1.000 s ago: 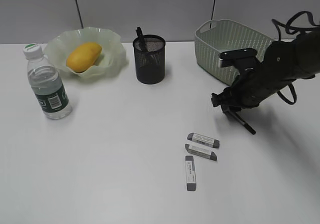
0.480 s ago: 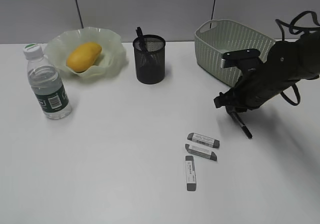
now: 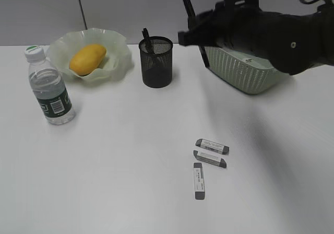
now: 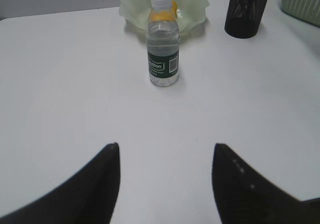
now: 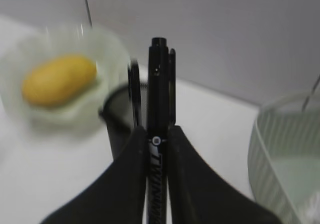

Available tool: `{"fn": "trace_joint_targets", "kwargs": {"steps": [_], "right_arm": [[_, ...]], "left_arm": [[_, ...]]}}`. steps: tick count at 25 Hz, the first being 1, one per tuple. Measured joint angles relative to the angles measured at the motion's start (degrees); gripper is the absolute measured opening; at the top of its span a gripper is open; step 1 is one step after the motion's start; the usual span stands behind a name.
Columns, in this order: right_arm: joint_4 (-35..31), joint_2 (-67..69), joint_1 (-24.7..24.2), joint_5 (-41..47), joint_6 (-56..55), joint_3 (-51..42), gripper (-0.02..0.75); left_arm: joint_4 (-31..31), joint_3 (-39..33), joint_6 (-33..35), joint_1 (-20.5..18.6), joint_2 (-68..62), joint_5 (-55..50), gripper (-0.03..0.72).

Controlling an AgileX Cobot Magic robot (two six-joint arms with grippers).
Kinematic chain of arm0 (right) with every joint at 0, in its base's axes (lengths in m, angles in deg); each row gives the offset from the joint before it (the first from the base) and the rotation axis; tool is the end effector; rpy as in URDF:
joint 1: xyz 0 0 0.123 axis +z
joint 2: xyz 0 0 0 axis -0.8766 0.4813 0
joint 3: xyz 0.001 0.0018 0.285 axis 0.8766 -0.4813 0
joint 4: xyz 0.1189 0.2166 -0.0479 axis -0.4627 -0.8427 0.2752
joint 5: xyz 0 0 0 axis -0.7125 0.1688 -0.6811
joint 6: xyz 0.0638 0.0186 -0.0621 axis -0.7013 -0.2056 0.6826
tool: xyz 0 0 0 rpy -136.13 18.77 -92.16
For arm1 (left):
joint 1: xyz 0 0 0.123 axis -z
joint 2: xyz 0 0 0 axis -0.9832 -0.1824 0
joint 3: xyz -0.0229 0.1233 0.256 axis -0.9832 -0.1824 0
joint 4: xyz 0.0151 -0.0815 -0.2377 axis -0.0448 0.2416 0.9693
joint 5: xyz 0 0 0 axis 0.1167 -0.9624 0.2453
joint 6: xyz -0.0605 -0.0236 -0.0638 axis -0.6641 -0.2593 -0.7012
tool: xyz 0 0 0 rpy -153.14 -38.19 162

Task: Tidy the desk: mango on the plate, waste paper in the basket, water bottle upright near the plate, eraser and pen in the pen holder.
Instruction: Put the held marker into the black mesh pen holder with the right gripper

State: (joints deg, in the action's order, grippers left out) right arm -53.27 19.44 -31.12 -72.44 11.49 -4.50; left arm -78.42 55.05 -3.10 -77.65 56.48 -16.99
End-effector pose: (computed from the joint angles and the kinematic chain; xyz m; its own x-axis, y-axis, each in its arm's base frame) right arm 0.3411 0.1914 0.2243 -0.2211 -0.1133 -0.9686 -0.4462 0.8949 -0.0028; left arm -0.0109 -0.0110 0.2851 -0.4236 0.0617 -0.9037 0.1642 0.9864 -0.0097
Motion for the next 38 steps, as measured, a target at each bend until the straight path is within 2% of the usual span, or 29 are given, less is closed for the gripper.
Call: {"fn": "trace_joint_targets", "kwargs": {"steps": [4,6,9,11,17,24,35,38], "right_arm": [[1.9,5.7,0.5,-25.4,-4.7,0.0,0.097],[3.7,10.1,0.5,-34.9,-5.4,0.8,0.097],[8.5,16.5,0.5,-41.3,-6.2,4.0,0.097],[11.1,19.7,0.5,-42.1,-6.6,6.7,0.097],[10.5,25.8,0.5,-42.2,-7.0,16.3,0.097],[10.5,30.3,0.5,-35.2,-7.0,23.9,0.097],[10.4,35.0,0.5,-31.5,-7.0,27.0,0.097],[10.4,35.2,0.5,-30.0,-7.0,27.0,0.136]], "left_arm": [[0.0,0.0,0.0,0.0,0.0,0.0,0.445],[0.0,0.0,0.0,0.0,0.0,0.0,0.445],[0.0,0.0,0.0,0.0,0.0,0.0,0.445],[0.0,0.0,0.0,0.0,0.0,0.0,0.445],[0.0,0.0,0.0,0.0,0.0,0.0,0.445],[0.0,0.0,0.0,0.0,0.0,0.0,0.445],[0.0,0.0,0.0,0.0,0.0,0.0,0.445],[0.0,0.0,0.0,0.0,0.0,0.0,0.445]]}}
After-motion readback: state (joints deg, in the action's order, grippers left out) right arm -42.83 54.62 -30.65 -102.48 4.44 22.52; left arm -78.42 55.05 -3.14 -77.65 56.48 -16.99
